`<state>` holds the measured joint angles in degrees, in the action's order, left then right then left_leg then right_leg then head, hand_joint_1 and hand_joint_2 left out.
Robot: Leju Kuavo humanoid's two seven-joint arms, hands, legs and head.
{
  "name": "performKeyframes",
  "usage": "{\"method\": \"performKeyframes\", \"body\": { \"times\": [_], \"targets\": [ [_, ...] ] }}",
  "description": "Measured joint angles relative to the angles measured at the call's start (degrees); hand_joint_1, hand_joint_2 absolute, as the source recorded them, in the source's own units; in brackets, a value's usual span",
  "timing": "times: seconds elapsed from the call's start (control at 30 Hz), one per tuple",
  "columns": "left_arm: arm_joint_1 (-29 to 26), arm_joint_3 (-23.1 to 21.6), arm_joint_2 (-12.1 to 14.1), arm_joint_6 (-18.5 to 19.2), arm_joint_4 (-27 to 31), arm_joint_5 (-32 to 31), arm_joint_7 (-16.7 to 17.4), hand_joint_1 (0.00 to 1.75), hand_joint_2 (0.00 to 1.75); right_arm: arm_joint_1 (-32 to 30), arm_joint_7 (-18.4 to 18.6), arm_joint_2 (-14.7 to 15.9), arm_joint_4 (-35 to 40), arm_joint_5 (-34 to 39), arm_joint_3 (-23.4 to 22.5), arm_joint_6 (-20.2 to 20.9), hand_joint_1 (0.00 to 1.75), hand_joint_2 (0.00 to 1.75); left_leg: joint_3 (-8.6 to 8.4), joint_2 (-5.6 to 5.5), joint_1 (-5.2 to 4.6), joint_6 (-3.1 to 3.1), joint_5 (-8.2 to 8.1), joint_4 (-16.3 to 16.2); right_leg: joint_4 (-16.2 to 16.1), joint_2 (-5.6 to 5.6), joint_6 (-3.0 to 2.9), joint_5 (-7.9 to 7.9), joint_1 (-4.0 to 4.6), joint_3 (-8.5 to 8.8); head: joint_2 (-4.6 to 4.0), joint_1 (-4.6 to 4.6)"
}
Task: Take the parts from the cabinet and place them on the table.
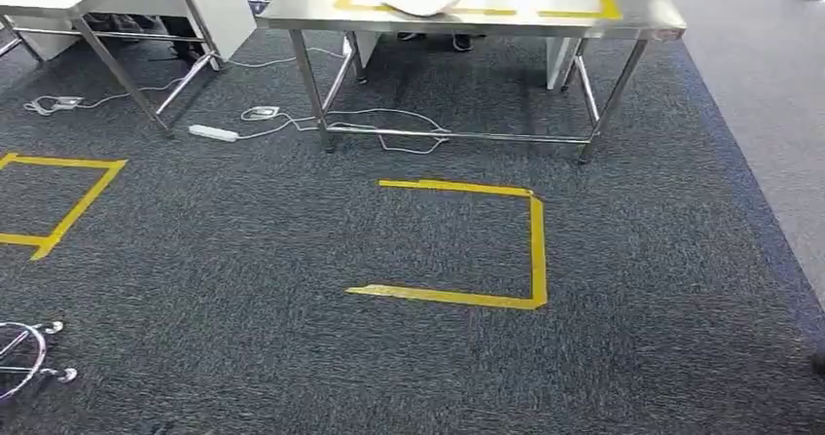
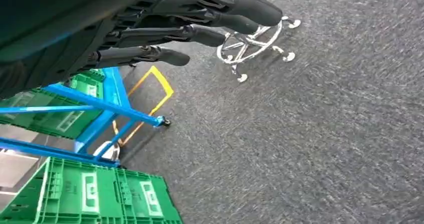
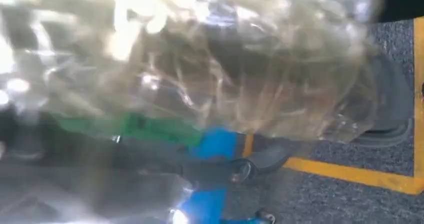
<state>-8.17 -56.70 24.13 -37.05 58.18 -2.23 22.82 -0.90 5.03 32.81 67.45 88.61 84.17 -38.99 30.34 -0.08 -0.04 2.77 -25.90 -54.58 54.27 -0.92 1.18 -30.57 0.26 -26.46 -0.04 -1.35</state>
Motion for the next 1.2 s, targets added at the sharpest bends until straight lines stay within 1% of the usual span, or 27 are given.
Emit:
{"method": "performKeyframes", "body": {
  "times": [0.03,0.1,0.13,0.17,0.2,0.23,0.27,0.3,0.33,0.37,0.4,0.5,0.53,0.57,0.6,0.67,0.7,0.73,0.8,0.83,0.87,1.0,1.03,1.07,1.1,1.17,1.2],
  "targets": [
    [0.1,-0.1,0.0,0.0,0.0,0.3,0.0,0.00,0.00,0.0,0.0,-0.1,0.0,0.0,0.0,-0.2,0.00,0.00,-0.01,-0.26,-0.06,0.19,0.34,0.4,1.4,0.40,0.27,-1.49,0.00,-0.70,-0.02,0.32],
    [0.3,-0.5,-0.1,0.0,-0.3,1.3,0.0,0.00,0.00,0.3,0.0,-0.1,-0.1,0.0,0.2,-0.4,0.00,0.00,0.72,-0.69,0.06,0.15,0.58,0.3,9.9,0.74,1.00,-6.68,-0.46,-4.72,0.00,0.67],
    [0.3,-0.9,-0.2,0.0,-0.5,1.9,-0.1,0.00,0.00,0.5,0.0,-0.1,-0.2,0.0,0.5,-0.5,0.00,0.00,0.97,-0.93,0.06,0.05,0.65,0.3,14.5,0.77,1.28,-8.60,-0.74,-6.86,0.00,0.69],
    [0.4,-1.5,-0.2,0.0,-0.7,2.5,-0.2,0.00,0.00,0.6,0.0,-0.1,-0.3,0.0,0.7,-0.6,0.00,0.00,1.20,-1.29,0.09,-0.13,0.79,0.2,17.7,0.77,1.54,-9.45,-0.93,-8.35,0.00,0.63],
    [0.4,-1.8,-0.2,0.0,-1.0,3.2,-0.2,0.00,0.00,0.7,0.0,-0.1,-0.3,0.0,0.9,-0.7,0.00,0.00,1.35,-1.87,0.23,-0.35,0.92,0.1,17.9,0.78,1.79,-8.62,-1.13,-8.44,0.00,0.69],
    [0.4,-2.2,-0.3,0.0,-1.2,3.8,-0.4,0.00,0.00,0.7,0.0,-0.1,-0.4,0.0,1.1,-0.8,0.00,0.00,1.45,-2.40,0.42,-0.56,0.98,-0.1,14.8,0.81,2.05,-6.26,-1.38,-6.83,0.00,0.65],
    [0.6,-2.6,-0.4,0.0,-1.4,4.4,-0.5,0.00,0.00,0.7,0.0,-0.1,-0.4,0.0,1.3,-0.8,0.00,0.00,1.58,-2.97,0.62,-0.83,1.00,-0.3,9.9,1.03,2.32,-3.52,-1.65,-4.29,0.00,0.65],
    [0.8,-3.1,-0.4,0.0,-1.5,5.0,-0.5,0.00,0.00,0.8,0.1,-0.1,-0.5,0.0,1.5,-0.9,0.00,0.00,1.76,-3.61,0.79,-1.29,0.93,-0.8,3.8,2.07,2.67,-0.85,-2.08,-1.14,0.00,0.69],
    [0.9,-3.3,-0.4,0.0,-1.7,5.7,-0.7,0.00,0.00,0.9,0.1,-0.1,-0.5,0.0,1.6,-0.9,0.00,0.00,2.08,-4.12,0.84,-1.78,0.88,-1.2,0.3,5.09,3.03,-1.13,-2.55,0.65,0.00,0.80],
    [1.0,-3.5,-0.3,0.0,-1.8,6.3,-0.8,0.00,0.00,1.0,0.1,-0.2,-0.5,0.0,1.8,-0.9,0.00,0.00,2.38,-4.63,0.54,-2.27,0.84,-1.7,0.3,5.34,2.11,-1.12,-1.93,0.39,0.00,1.00],
    [1.1,-3.9,-0.3,0.0,-1.9,6.9,-0.9,0.00,0.00,1.1,-0.7,-0.2,-0.7,0.0,2.0,-0.9,0.00,0.00,2.61,-5.05,0.47,-2.58,1.10,-1.7,0.6,4.09,1.34,-0.96,-1.94,0.22,0.00,0.56],
    [1.1,-5.1,0.0,0.0,-2.2,8.2,-1.0,0.00,0.00,1.3,-0.7,-0.3,-0.7,0.0,2.3,-0.9,0.00,0.00,2.98,-6.59,0.91,-3.41,1.53,-1.7,1.0,2.45,0.04,-0.75,-1.94,0.07,0.00,0.48],
    [1.1,-5.6,0.0,0.0,-2.2,8.4,-1.1,0.00,0.00,1.5,-0.7,-0.3,-0.8,0.0,2.4,-0.9,0.00,0.00,3.46,-4.22,0.83,-3.46,0.17,-3.0,0.9,1.52,-0.57,-0.57,-1.92,-0.04,0.00,0.36],
    [1.2,-5.9,0.0,0.0,-2.3,8.8,-1.2,0.00,0.00,1.6,-0.7,-0.3,-0.8,0.0,2.5,-0.9,0.00,0.00,4.81,-2.10,0.74,-3.59,-2.52,-6.3,1.0,0.89,-1.07,-0.48,-1.78,-0.24,0.00,-0.10],
    [1.4,-6.1,0.0,0.0,-2.3,9.5,-1.2,0.00,0.00,1.5,-0.7,-0.3,-0.8,0.0,2.5,-0.9,0.00,0.00,6.71,-1.08,0.76,-3.75,-5.29,-10.8,1.0,0.12,-1.13,-0.44,-1.62,-0.46,0.00,-0.23],
    [1.8,-6.8,0.0,0.0,-2.5,10.5,-1.6,0.00,0.00,1.4,-0.9,-0.3,-0.9,0.0,2.5,-0.9,0.00,0.00,10.23,-0.47,0.78,-3.87,-9.36,-20.0,1.0,-1.67,-1.28,-0.36,-1.37,-0.83,0.00,-0.22],
    [1.8,-7.3,0.0,0.0,-2.6,10.8,-1.7,0.00,0.00,1.4,-0.8,-0.3,-1.0,0.0,2.5,-0.9,0.00,0.00,10.21,-0.45,0.77,-3.77,-9.35,-20.9,1.0,-2.48,-1.27,-0.36,-1.30,-0.86,0.00,-0.22],
    [1.8,-7.5,0.1,0.0,-2.7,11.2,-1.9,0.00,0.00,1.5,-0.8,-0.3,-1.1,0.0,2.5,-0.9,0.00,0.00,8.89,-0.38,0.77,-3.63,-7.99,-19.3,1.0,-3.24,-1.27,-0.38,-1.24,-0.82,0.00,-0.22],
    [1.8,-7.7,0.2,0.0,-2.8,11.4,-2.0,0.00,0.00,1.6,-0.8,-0.4,-1.2,0.0,2.5,-0.8,0.00,0.00,3.68,0.52,0.69,-3.09,-3.51,-10.4,1.0,-4.59,-1.09,-0.54,-1.18,-0.38,0.00,-0.22],
    [1.9,-7.8,0.3,0.0,-2.8,11.5,-2.0,0.00,0.00,1.7,-0.8,-0.4,-1.2,0.0,2.5,-0.8,0.00,0.00,0.60,2.92,0.43,-2.58,-1.55,-4.9,1.0,-5.25,-0.86,-0.71,-1.11,0.31,0.00,-0.25],
    [2.2,-8.0,0.3,0.0,-2.9,11.6,-2.1,0.00,0.00,1.6,-0.8,-0.4,-1.2,0.0,2.5,-0.8,0.00,0.00,-0.22,5.77,-0.32,-2.45,-2.37,-3.1,1.2,-5.80,-0.47,-0.96,-0.66,-0.15,0.00,-0.22],
    [2.4,-8.8,0.4,0.0,-3.0,11.7,-2.1,0.00,0.00,2.0,-1.1,-0.5,-1.3,0.0,2.5,-0.8,0.00,0.00,0.47,3.22,-0.31,-1.52,-2.40,-2.3,1.1,-8.64,0.52,-1.14,-0.52,0.66,0.00,-0.29],
    [2.3,-8.9,0.4,0.0,-3.0,11.7,-2.1,0.00,0.00,2.1,-1.0,-0.5,-1.3,0.0,2.5,-0.8,0.00,0.00,0.31,2.61,-0.01,-1.13,-2.14,-2.0,1.8,-6.05,1.05,-2.13,-0.81,0.19,0.00,-0.18],
    [2.5,-9.0,0.5,0.0,-3.1,11.7,-2.1,0.00,0.00,2.0,-1.0,-0.5,-1.3,0.0,2.5,-0.8,0.00,0.00,0.46,1.94,0.05,-0.79,-1.97,-2.0,4.3,-2.22,1.16,-3.98,-0.95,-0.93,0.00,0.23],
    [2.9,-9.0,0.5,0.0,-3.1,11.7,-2.1,0.00,0.00,1.9,-1.3,-0.5,-1.4,0.0,2.4,-0.8,0.00,0.00,0.77,1.17,0.02,-0.55,-1.85,-2.0,8.7,-0.32,1.21,-6.22,-0.99,-3.08,0.00,0.28],
    [3.1,-9.1,0.4,0.0,-3.1,11.7,-2.1,0.00,0.00,1.7,-1.5,-0.5,-1.4,0.0,2.5,-0.8,0.00,0.00,1.18,-0.52,-0.24,-0.19,-1.61,-2.0,18.6,0.76,1.11,-9.82,-0.90,-8.16,0.00,0.30],
    [3.0,-9.1,0.4,0.0,-3.1,11.7,-2.1,0.00,0.00,1.6,-1.4,-0.5,-1.4,0.0,2.5,-0.8,0.00,0.00,1.23,-1.34,-0.38,-0.12,-1.55,-2.1,20.8,0.80,1.01,-9.77,-0.87,-9.57,0.00,0.28]
  ]
}}
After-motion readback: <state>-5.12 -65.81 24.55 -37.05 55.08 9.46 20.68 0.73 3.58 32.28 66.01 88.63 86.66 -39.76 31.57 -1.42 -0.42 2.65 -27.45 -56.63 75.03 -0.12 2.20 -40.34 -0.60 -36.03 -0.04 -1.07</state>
